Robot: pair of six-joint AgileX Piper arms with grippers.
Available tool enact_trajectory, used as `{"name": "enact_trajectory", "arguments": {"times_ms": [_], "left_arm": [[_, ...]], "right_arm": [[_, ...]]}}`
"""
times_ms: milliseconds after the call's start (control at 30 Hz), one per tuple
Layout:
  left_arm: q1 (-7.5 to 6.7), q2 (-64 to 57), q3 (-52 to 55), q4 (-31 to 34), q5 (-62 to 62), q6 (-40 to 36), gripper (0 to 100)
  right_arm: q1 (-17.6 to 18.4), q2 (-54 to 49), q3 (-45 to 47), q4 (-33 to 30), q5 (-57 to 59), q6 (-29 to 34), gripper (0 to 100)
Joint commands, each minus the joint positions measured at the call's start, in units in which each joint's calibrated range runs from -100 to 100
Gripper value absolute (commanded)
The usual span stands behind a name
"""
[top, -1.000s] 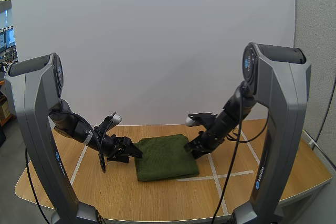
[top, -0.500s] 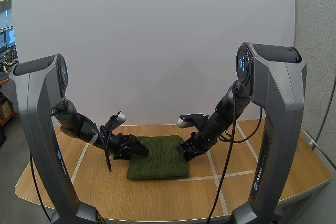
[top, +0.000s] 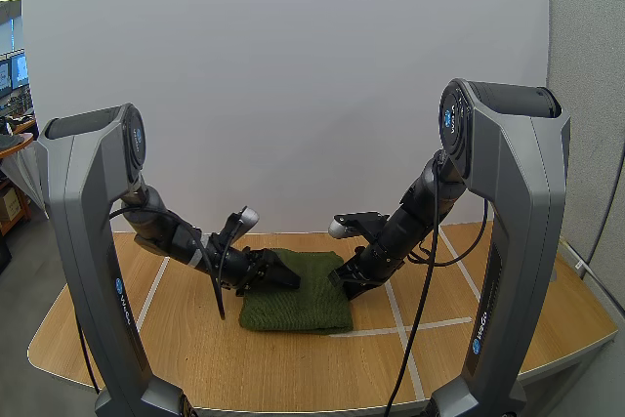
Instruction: Fold the towel
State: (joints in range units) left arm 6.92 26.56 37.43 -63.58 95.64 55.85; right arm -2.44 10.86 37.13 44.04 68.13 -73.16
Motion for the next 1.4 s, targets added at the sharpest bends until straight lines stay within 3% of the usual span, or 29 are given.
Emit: {"name": "enact_trajectory", "arguments": {"times_ms": [0, 100, 300, 567, 833, 1133, 1367], "left_arm": [[-1.56, 1.8, 0.3, 2.9, -8.4, -0.2, 96], [-1.56, 1.8, 0.3, 2.8, -8.4, 0.2, 73], [-1.56, 1.8, 0.3, 0.4, -7.2, 1.7, 0], [-1.56, 1.6, -1.7, -0.7, 4.4, 3.2, 0], [-0.39, -5.2, -3.1, 1.8, 4.4, 1.0, 0], [3.81, -14.5, -10.1, 7.6, 4.4, -5.7, 0], [7.89, -21.2, -16.4, 19.5, 4.4, -8.0, 0]], "right_arm": [[0.0, 0.4, 0.1, -0.3, 0.4, 0.4, 0], [0.0, 0.4, 0.1, -0.3, 0.4, 0.5, 0], [0.0, 0.4, 0.1, -0.3, 0.6, 0.5, 0], [0.0, -0.5, 0.1, -0.3, 0.8, 0.5, 0], [-1.0, -8.1, 0.1, -3.7, 3.1, 2.7, 0], [-4.4, -15.9, 0.1, -5.2, 10.1, 2.7, 0], [-4.6, -17.8, 0.1, -6.9, 16.4, 2.7, 0]]}}
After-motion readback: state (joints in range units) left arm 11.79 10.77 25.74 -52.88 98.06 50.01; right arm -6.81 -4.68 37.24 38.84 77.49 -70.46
